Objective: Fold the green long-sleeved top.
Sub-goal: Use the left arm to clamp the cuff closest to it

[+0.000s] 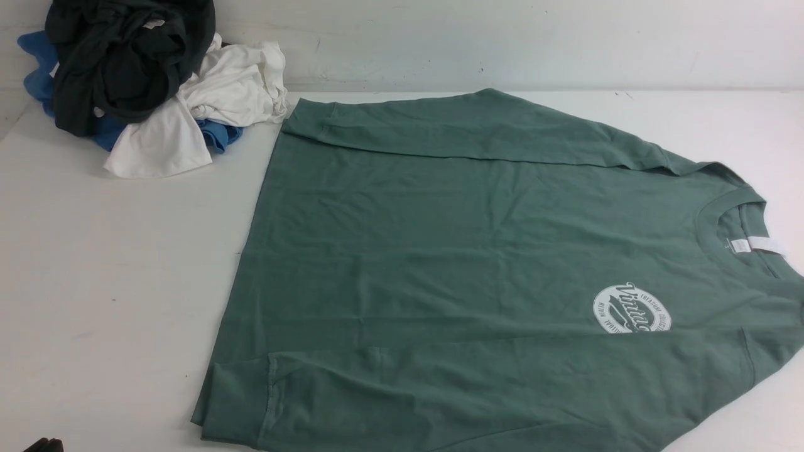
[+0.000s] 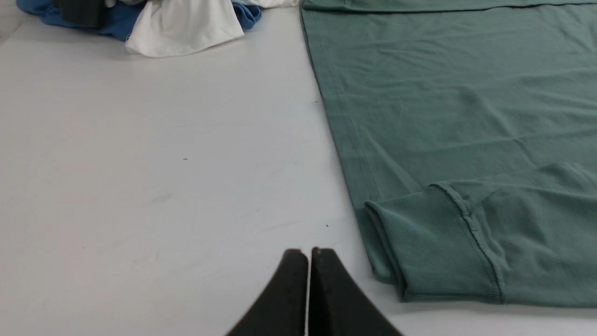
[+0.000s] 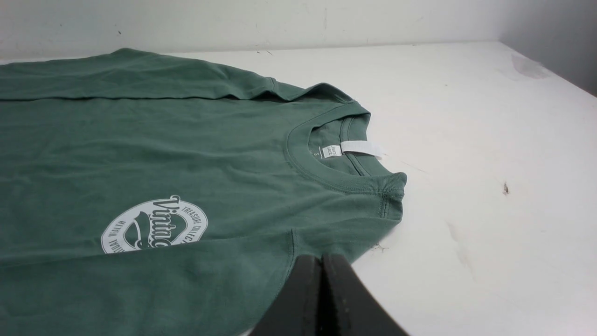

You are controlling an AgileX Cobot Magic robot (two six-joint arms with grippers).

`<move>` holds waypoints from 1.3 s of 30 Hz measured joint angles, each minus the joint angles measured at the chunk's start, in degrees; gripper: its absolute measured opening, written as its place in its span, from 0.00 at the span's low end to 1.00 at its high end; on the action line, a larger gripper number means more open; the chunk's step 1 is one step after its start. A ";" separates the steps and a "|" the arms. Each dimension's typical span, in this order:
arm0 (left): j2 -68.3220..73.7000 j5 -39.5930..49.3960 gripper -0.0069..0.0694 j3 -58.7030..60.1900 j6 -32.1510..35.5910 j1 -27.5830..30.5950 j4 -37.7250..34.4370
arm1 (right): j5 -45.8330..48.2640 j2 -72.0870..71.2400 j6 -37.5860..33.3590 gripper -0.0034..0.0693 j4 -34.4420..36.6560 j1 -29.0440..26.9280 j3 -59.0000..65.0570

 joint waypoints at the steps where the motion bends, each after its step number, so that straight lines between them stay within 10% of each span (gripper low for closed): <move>1: 0.00 0.00 0.08 0.00 0.00 0.00 0.00 | 0.00 0.00 0.00 0.03 0.00 0.00 0.00; 19: 0.00 -8.18 0.08 0.12 3.04 0.00 3.00 | -0.43 0.00 -0.06 0.03 -1.39 0.00 0.00; 32: 0.00 -52.57 0.08 0.12 -2.28 0.00 0.96 | -48.92 0.00 14.11 0.03 -4.56 0.00 0.26; 39: 7.97 -49.89 0.08 -9.18 -6.59 0.00 1.34 | -49.37 4.13 22.99 0.03 -10.39 0.00 -4.02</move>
